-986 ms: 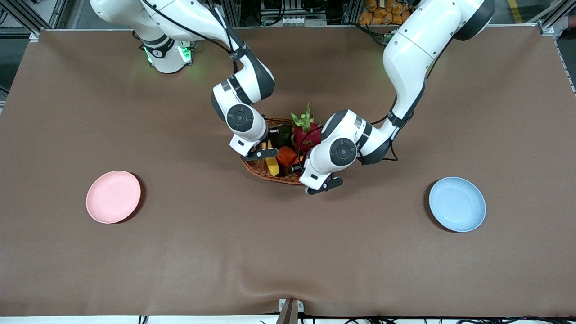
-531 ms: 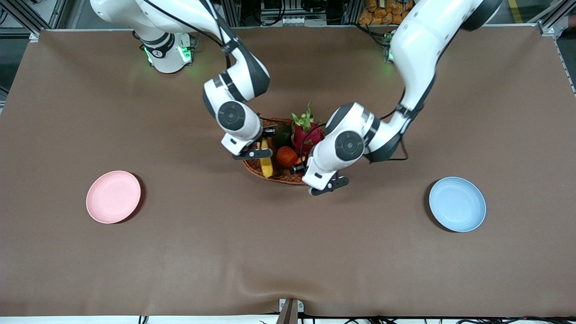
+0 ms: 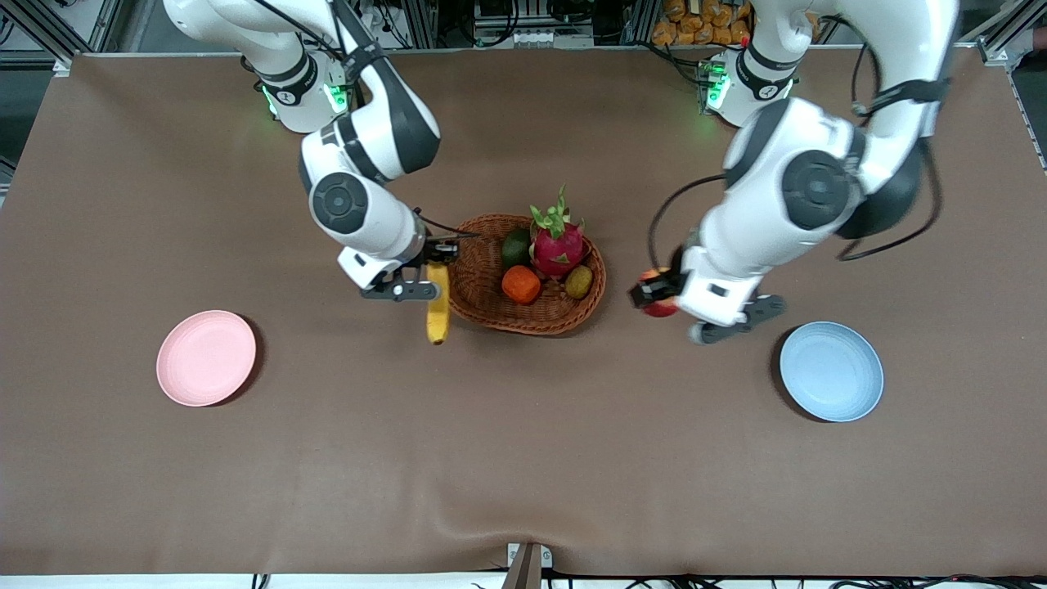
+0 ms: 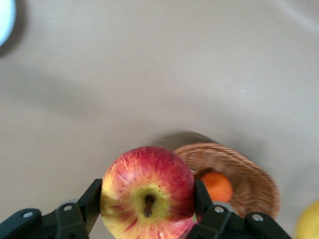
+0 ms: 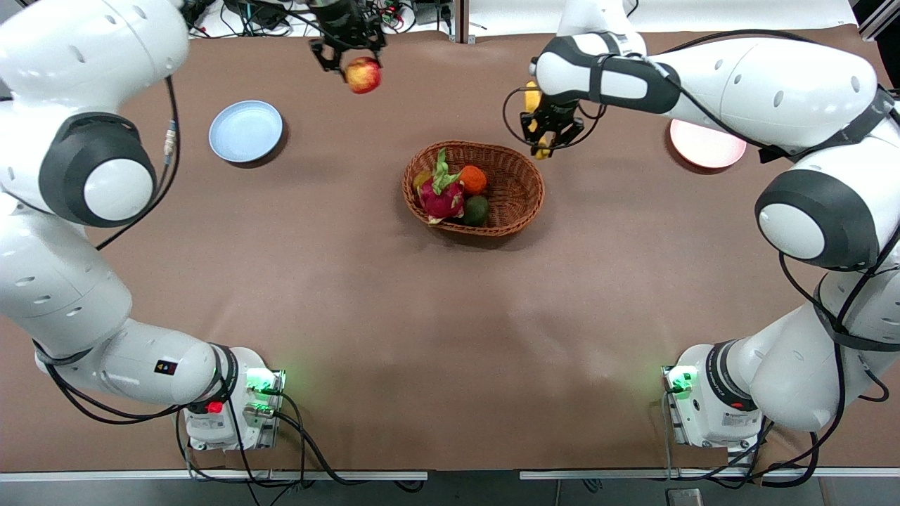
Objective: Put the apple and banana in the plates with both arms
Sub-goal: 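Carry the banana to the pink plate while the left gripper carries the apple, then lower the banana onto the pink plate while the left gripper lowers the apple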
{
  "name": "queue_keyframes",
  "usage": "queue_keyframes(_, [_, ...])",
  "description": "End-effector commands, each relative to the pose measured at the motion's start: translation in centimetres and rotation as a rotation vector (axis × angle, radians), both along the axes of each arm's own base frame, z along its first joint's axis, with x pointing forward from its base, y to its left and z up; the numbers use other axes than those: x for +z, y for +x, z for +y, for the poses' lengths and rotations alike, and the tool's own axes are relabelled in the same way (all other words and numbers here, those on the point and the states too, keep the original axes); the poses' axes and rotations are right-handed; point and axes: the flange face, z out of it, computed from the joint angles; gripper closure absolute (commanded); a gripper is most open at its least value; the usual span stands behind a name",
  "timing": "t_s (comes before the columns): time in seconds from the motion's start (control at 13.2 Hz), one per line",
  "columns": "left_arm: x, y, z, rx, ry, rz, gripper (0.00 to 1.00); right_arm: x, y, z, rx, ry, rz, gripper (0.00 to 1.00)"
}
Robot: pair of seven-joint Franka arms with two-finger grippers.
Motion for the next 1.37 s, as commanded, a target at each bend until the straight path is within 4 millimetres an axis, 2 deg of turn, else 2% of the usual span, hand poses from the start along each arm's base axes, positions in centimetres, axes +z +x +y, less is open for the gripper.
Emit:
queue_keyframes(0.0, [1.0, 0.1, 4.7, -0.03, 0.1, -0.008, 1.0, 0.8, 0.8, -3.4, 0.005, -0.084, -0.031, 0.96])
queue_keyframes(0.08, [0.7, 0.5, 6.5, -0.079, 0.14, -0.017, 1.0, 0.8, 1.1, -4.8, 0.013, -0.13, -0.024, 0.96])
queue_keyframes(0.23, [-0.1, 1.8, 10.0, -0.134, 0.178, -0.022, 1.0, 2.2, 2.1, -9.3, 0.017, -0.239, -0.019, 0.97])
queue_keyframes(0.3, [-1.0, 2.4, 12.2, -0.144, 0.186, -0.019, 1.0, 2.2, 2.5, -11.4, 0.0, -0.272, 0.005, 0.98])
queue_keyframes(0.53, [-6.1, 3.3, 17.8, -0.223, 0.213, -0.075, 1.0, 2.0, 3.4, -17.6, 0.036, -0.513, 0.033, 0.99])
queue_keyframes(0.76, [-11.5, 3.7, 21.2, -0.287, 0.216, -0.14, 1.0, -1.0, 6.3, -26.4, -0.019, -0.66, 0.049, 0.99])
queue_keyframes(0.91, [-13.9, 4.2, 23.5, -0.315, 0.219, -0.177, 1.0, -4.6, 7.8, -28.8, -0.013, -0.715, 0.037, 0.99])
queue_keyframes(1.06, [-16.0, 5.0, 25.2, -0.365, 0.202, -0.219, 1.0, -7.7, 8.8, -33.7, -0.038, -0.789, 0.081, 1.0])
queue_keyframes(1.14, [-17.5, 5.3, 26.2, -0.365, 0.192, -0.227, 1.0, -9.0, 8.9, -35.0, -0.038, -0.797, 0.088, 0.99])
queue_keyframes(1.29, [-21.3, 5.8, 27.6, -0.391, 0.177, -0.249, 1.0, -11.6, 9.0, -35.7, -0.025, -0.808, 0.094, 0.96])
